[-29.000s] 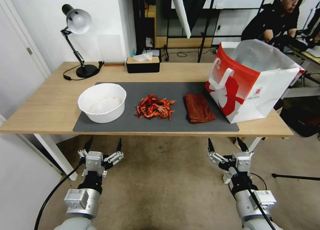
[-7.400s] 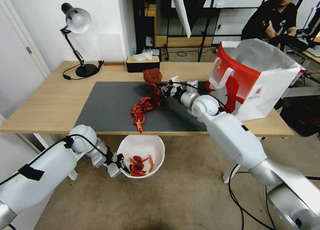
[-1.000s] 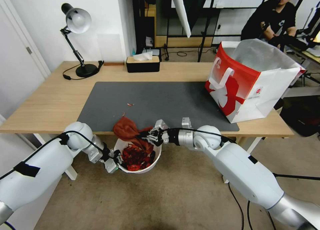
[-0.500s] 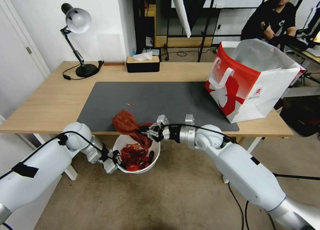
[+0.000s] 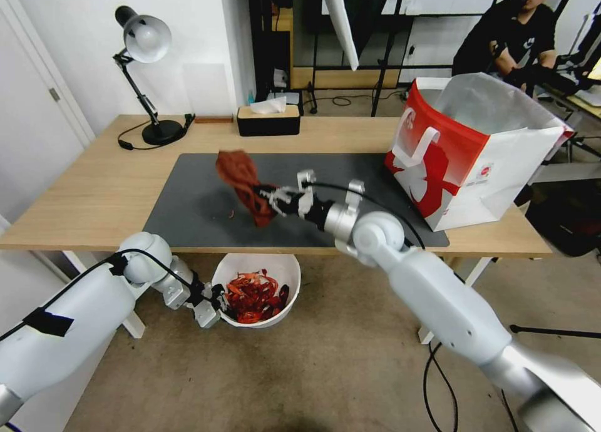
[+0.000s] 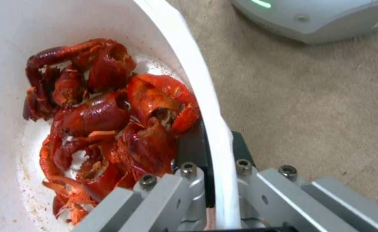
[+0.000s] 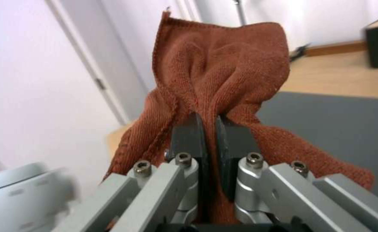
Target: Sweep shrimp from table into container with towel, then put container into takeout bag.
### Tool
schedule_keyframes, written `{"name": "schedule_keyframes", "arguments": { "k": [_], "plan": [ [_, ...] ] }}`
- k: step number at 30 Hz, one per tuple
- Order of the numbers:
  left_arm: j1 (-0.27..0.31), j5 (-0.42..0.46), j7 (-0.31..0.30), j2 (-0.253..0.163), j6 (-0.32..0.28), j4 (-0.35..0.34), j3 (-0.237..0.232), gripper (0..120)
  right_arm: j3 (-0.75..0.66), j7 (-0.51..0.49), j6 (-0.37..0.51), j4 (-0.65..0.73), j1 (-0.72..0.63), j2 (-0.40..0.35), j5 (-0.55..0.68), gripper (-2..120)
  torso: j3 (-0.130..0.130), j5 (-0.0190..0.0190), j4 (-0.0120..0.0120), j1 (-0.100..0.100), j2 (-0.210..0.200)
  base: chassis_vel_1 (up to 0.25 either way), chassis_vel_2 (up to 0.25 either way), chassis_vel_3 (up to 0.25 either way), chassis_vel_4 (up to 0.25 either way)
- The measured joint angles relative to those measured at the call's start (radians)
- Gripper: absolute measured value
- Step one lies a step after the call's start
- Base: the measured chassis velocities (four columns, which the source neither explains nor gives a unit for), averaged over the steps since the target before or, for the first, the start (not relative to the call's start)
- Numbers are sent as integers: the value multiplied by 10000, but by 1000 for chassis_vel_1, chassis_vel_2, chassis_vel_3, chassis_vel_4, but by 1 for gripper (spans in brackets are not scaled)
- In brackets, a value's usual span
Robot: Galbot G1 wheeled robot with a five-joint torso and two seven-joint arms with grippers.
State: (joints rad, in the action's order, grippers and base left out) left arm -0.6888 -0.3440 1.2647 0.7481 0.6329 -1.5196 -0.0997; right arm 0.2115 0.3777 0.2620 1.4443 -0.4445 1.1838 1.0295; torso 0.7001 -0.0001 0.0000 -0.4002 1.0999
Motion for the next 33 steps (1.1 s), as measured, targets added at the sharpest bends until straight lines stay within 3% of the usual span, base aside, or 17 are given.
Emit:
{"name": "schedule_keyframes", "arguments": {
  "k": [10, 17, 33],
  "plan": [
    [-139, -39, 9, -40, 44, 49, 164, 0, 302, -196, -148, -2511, 1659, 1042, -749, 4, -1, -1, 1, 0, 0, 0, 0, 0, 0],
    [-401, -56, 10, -160, 87, 34, 419, 0, 463, -60, 253, -4616, 2446, 1756, -2290, 4, 0, -1, 0, 0, 0, 0, 0, 0, 0],
    [-487, -84, 8, -232, 81, -32, 519, 0, 1058, 1568, 417, -5687, 2728, 1804, -3927, 4, -2, 0, -2, 3, 0, 0, 0, 0, 0]
  ]
}}
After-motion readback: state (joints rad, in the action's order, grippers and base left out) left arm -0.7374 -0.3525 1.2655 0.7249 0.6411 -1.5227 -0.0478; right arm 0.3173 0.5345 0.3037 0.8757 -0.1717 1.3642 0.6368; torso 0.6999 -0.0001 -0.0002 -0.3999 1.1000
